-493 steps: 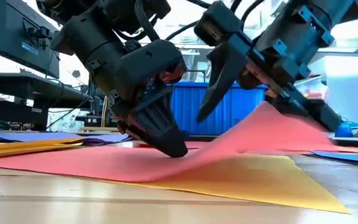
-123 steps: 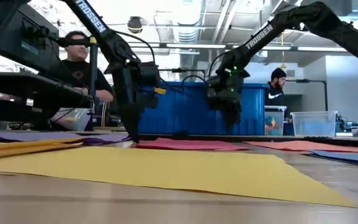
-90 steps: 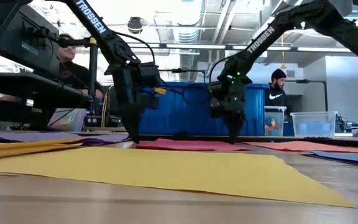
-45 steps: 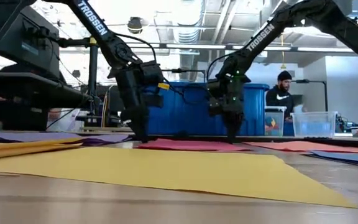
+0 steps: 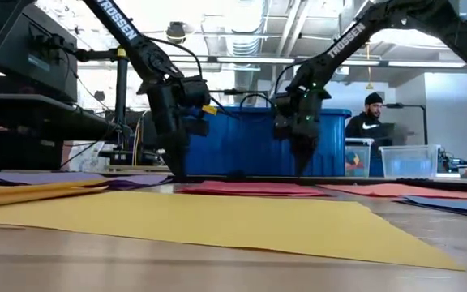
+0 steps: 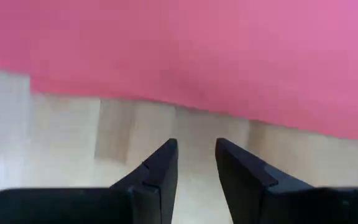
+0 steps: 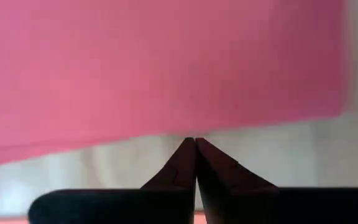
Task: Organize paper
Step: Stack the pink colored paper on top of the other pink colored paper
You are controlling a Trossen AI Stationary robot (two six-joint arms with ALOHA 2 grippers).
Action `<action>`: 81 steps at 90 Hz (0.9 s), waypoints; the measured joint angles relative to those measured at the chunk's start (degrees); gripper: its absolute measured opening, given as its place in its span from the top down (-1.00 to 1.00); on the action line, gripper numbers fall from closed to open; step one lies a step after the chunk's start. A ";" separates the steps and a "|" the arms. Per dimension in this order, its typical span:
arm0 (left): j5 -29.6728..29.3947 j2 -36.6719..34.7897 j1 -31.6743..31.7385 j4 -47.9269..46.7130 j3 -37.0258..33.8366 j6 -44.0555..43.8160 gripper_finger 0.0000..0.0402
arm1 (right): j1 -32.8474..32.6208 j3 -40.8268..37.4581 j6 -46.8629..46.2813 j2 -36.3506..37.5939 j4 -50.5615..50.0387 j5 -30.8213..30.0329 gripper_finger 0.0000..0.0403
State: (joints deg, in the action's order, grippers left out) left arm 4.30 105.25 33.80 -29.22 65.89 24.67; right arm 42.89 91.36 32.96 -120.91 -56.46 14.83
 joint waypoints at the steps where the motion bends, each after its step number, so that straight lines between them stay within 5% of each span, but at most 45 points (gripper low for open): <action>1: 0.02 -0.11 -0.04 -0.40 0.00 -0.36 0.54 | -0.15 -0.06 -0.09 0.01 -0.67 0.30 1.00; 16: 2.96 -0.96 -1.05 -5.39 -0.12 -4.66 0.54 | -3.48 -2.32 -2.05 0.36 -6.01 1.33 1.00; 44: 6.58 -1.15 -6.70 1.05 -5.38 -1.44 0.54 | -9.49 -12.30 -4.73 0.97 -3.91 -0.05 1.00; 81: 7.07 -1.16 -10.12 5.46 -6.31 -0.82 0.54 | -11.82 -10.91 -6.66 0.82 -1.28 0.40 1.00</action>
State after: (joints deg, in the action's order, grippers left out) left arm 11.37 104.09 23.68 -23.75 59.58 23.85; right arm 31.07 80.45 26.30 -120.10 -57.74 15.22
